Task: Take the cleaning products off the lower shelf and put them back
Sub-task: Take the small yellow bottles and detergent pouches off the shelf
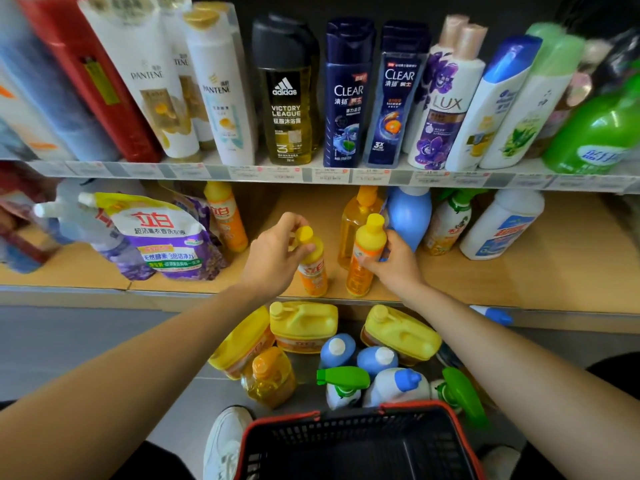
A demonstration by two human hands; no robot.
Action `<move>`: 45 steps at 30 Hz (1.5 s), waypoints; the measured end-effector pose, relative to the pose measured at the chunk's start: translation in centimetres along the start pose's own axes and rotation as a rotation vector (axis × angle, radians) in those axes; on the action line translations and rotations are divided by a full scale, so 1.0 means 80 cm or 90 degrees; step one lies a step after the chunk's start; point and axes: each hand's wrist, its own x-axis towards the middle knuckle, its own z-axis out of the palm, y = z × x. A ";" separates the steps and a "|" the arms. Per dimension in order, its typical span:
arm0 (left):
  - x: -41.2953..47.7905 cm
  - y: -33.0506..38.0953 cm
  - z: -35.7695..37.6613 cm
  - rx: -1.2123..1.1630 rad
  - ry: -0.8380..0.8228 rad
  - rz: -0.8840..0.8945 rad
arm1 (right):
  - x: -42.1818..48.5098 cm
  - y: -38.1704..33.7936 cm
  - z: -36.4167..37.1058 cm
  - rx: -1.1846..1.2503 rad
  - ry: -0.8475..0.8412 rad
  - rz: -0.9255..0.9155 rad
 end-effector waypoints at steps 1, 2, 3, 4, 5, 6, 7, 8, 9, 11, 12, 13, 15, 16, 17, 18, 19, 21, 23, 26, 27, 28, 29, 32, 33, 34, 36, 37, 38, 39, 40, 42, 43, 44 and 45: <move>0.000 0.002 -0.003 0.004 0.014 0.014 | -0.002 0.000 -0.001 -0.007 -0.003 0.010; 0.002 0.005 -0.008 0.005 0.031 0.026 | -0.005 -0.001 -0.003 -0.008 0.001 0.016; 0.004 0.007 -0.013 -0.002 0.048 0.034 | -0.010 -0.001 -0.005 -0.009 0.018 0.015; 0.006 0.010 -0.019 -0.016 0.060 0.038 | -0.016 -0.003 -0.008 -0.014 0.052 0.000; 0.008 0.013 -0.025 -0.036 0.065 0.038 | -0.021 -0.007 -0.011 -0.023 0.096 -0.028; 0.009 0.017 -0.031 -0.062 0.063 0.030 | -0.028 -0.010 -0.013 -0.034 0.139 -0.065; 0.010 0.021 -0.035 -0.097 0.056 0.015 | -0.035 -0.015 -0.015 -0.037 0.167 -0.102; 0.010 0.026 -0.039 -0.137 0.045 -0.002 | -0.043 -0.020 -0.016 -0.028 0.171 -0.132; 0.009 0.031 -0.041 -0.180 0.033 -0.019 | -0.051 -0.025 -0.016 -0.005 0.150 -0.147; 0.008 0.042 -0.044 -0.253 0.010 -0.046 | -0.066 -0.032 -0.016 0.044 0.046 -0.136; 0.007 0.048 -0.044 -0.281 0.001 -0.058 | -0.074 -0.032 -0.015 0.051 -0.016 -0.121; 0.006 0.053 -0.044 -0.306 -0.007 -0.068 | -0.081 -0.031 -0.014 0.044 -0.074 -0.104; 0.003 0.062 -0.044 -0.347 -0.020 -0.086 | -0.093 -0.025 -0.011 0.023 -0.161 -0.075; 0.001 0.065 -0.044 -0.358 -0.025 -0.094 | -0.097 -0.023 -0.010 0.025 -0.188 -0.064; -0.001 0.067 -0.044 -0.365 -0.029 -0.101 | -0.101 -0.022 -0.010 0.036 -0.203 -0.053; -0.003 0.069 -0.043 -0.367 -0.032 -0.103 | -0.104 -0.022 -0.011 0.057 -0.208 -0.039; -0.005 0.071 -0.043 -0.366 -0.032 -0.100 | -0.106 -0.022 -0.012 0.083 -0.209 -0.025; -0.008 0.072 -0.043 -0.336 -0.022 -0.073 | -0.112 -0.023 -0.016 0.125 -0.210 0.001; -0.009 0.073 -0.045 -0.261 -0.013 -0.033 | -0.119 -0.023 -0.020 0.165 -0.220 0.028; -0.013 0.074 -0.049 -0.234 -0.015 0.014 | -0.132 -0.023 -0.023 0.241 -0.257 0.053; -0.015 0.075 -0.050 -0.245 -0.022 0.029 | -0.135 -0.024 -0.024 0.276 -0.272 0.064; -0.016 0.075 -0.050 -0.262 -0.033 0.043 | -0.137 -0.025 -0.025 0.317 -0.287 0.078; -0.017 0.075 -0.050 -0.284 -0.045 0.054 | -0.138 -0.026 -0.027 0.365 -0.305 0.092; -0.014 0.074 -0.054 -0.397 -0.096 0.030 | -0.139 -0.030 -0.035 0.492 -0.386 0.126; -0.013 0.074 -0.055 -0.450 -0.126 0.010 | -0.139 -0.031 -0.038 0.519 -0.418 0.136; -0.012 0.074 -0.055 -0.499 -0.161 -0.006 | -0.139 -0.032 -0.041 0.536 -0.446 0.143; -0.012 0.074 -0.054 -0.565 -0.209 -0.015 | -0.139 -0.034 -0.045 0.547 -0.475 0.145; -0.013 0.074 -0.053 -0.582 -0.210 -0.012 | -0.139 -0.034 -0.045 0.541 -0.475 0.142; -0.013 0.075 -0.051 -0.589 -0.196 -0.006 | -0.139 -0.036 -0.043 0.526 -0.461 0.135; -0.014 0.076 -0.049 -0.590 -0.170 -0.002 | -0.140 -0.036 -0.040 0.495 -0.426 0.118; -0.016 0.076 -0.047 -0.584 -0.139 0.000 | -0.141 -0.036 -0.035 0.447 -0.368 0.089; -0.021 0.077 -0.042 -0.559 -0.082 0.011 | -0.144 -0.035 -0.026 0.332 -0.219 0.014; -0.023 0.077 -0.039 -0.543 -0.061 0.019 | -0.145 -0.034 -0.023 0.292 -0.159 -0.023; -0.026 0.078 -0.036 -0.528 -0.046 0.026 | -0.145 -0.032 -0.021 0.268 -0.118 -0.052; -0.027 0.077 -0.035 -0.517 -0.036 0.030 | -0.145 -0.032 -0.021 0.256 -0.098 -0.069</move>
